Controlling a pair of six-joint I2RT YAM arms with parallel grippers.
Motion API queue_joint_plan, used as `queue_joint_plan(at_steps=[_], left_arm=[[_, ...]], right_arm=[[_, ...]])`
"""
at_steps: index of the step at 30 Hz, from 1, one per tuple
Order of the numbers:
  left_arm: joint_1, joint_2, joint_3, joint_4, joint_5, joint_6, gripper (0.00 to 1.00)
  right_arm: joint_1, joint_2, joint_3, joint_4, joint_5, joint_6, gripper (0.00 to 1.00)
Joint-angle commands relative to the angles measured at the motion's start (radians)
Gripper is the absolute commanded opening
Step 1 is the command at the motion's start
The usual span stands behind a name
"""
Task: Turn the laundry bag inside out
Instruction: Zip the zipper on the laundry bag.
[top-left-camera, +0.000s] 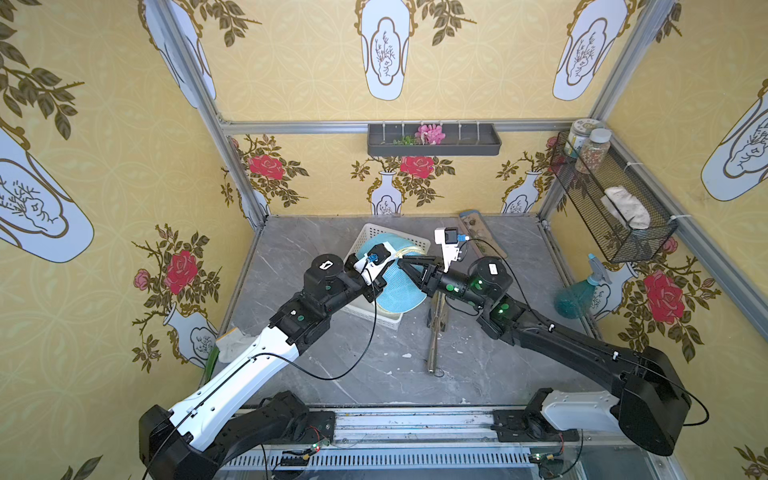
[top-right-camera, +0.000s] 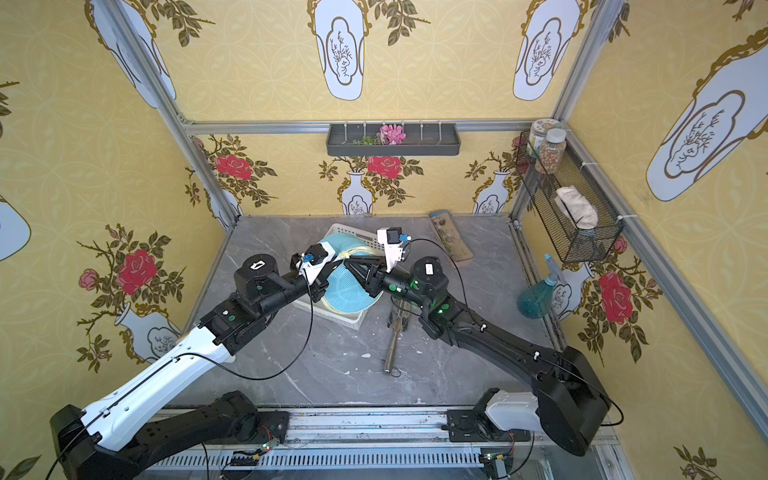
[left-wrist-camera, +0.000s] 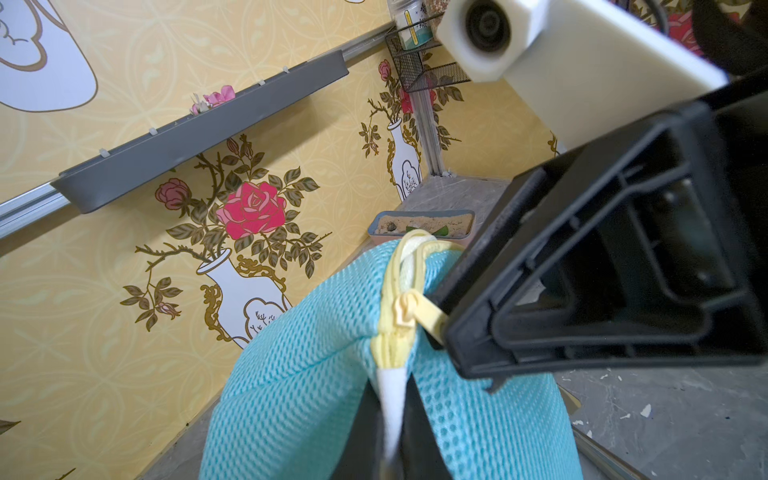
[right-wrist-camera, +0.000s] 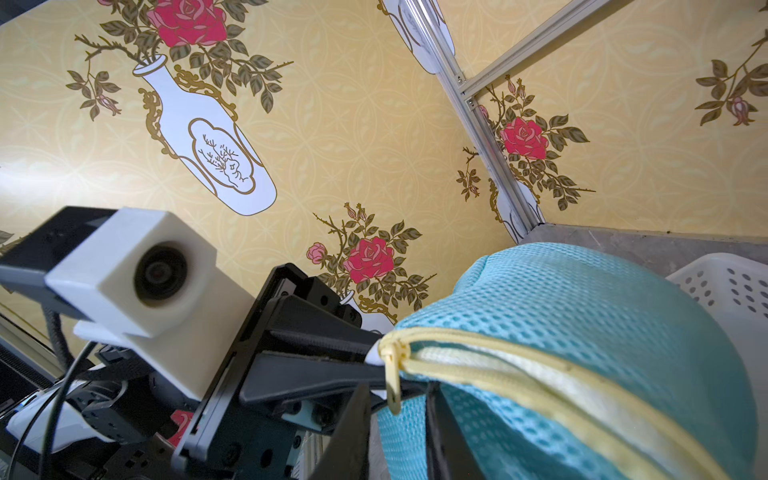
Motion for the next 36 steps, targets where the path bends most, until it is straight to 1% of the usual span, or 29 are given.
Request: queue_joint_plan(at_steps=[1,3,8,9,12,20,24,26,28,29,30,31,32,36], left_arm=[[-0.001,-0.004,-0.006,0.031,0.016,0.01,0.0],[-0.002,-0.004,-0.006,0.03,0.022,0.01,0.0],[-0.002,-0.004,-0.009,0.031,0.015,0.011,0.0],[-0.001,-0.004,-0.01,0.031,0.01,0.013,0.0],[-0.002,-0.002,-0.014,0.027,-0.019,0.031,0.0],[0.0,-0.019,-0.02,0.006,-0.053,0.073,0.0],[0.0,-0.024,-0.018,0.003,-0.043,0.071,0.0],[-0.001,-0.02,-0.017,0.005,-0.045,0.068,0.0],[0.0,-0.016,-0.018,0.011,-0.04,0.067,0.0],[0.0,-0.016,-0.021,0.02,-0.038,0.066,0.0],[0.0,-0.018,-0.025,0.029,-0.034,0.066,0.0],[0.0,-0.021,-0.03,0.044,-0.03,0.066,0.0],[0.0,-0.024,-0.036,0.063,-0.026,0.066,0.0],[-0.001,-0.021,-0.034,0.082,-0.016,0.061,0.0]], right_arm=[[-0.003,0.005,0.013,0.027,0.019,0.008,0.24],[-0.005,0.007,0.019,0.027,0.019,0.008,0.19],[-0.009,0.007,0.019,0.023,0.018,0.008,0.01],[-0.012,0.003,0.017,0.021,0.018,0.008,0.0],[-0.028,-0.019,0.006,0.001,0.029,0.007,0.0],[-0.118,-0.115,-0.002,-0.16,0.064,-0.005,0.0],[-0.132,-0.137,0.002,-0.209,0.059,-0.036,0.0],[-0.125,-0.134,0.02,-0.225,0.014,-0.062,0.0],[-0.091,-0.114,0.047,-0.233,-0.037,-0.081,0.19],[-0.064,-0.103,0.058,-0.237,-0.044,-0.094,0.28],[-0.042,-0.092,0.063,-0.234,-0.05,-0.104,0.33],[-0.024,-0.081,0.068,-0.224,-0.06,-0.105,0.37],[-0.011,-0.065,0.07,-0.207,-0.069,-0.096,0.38],[-0.001,-0.013,0.069,-0.116,-0.1,-0.016,0.39]])
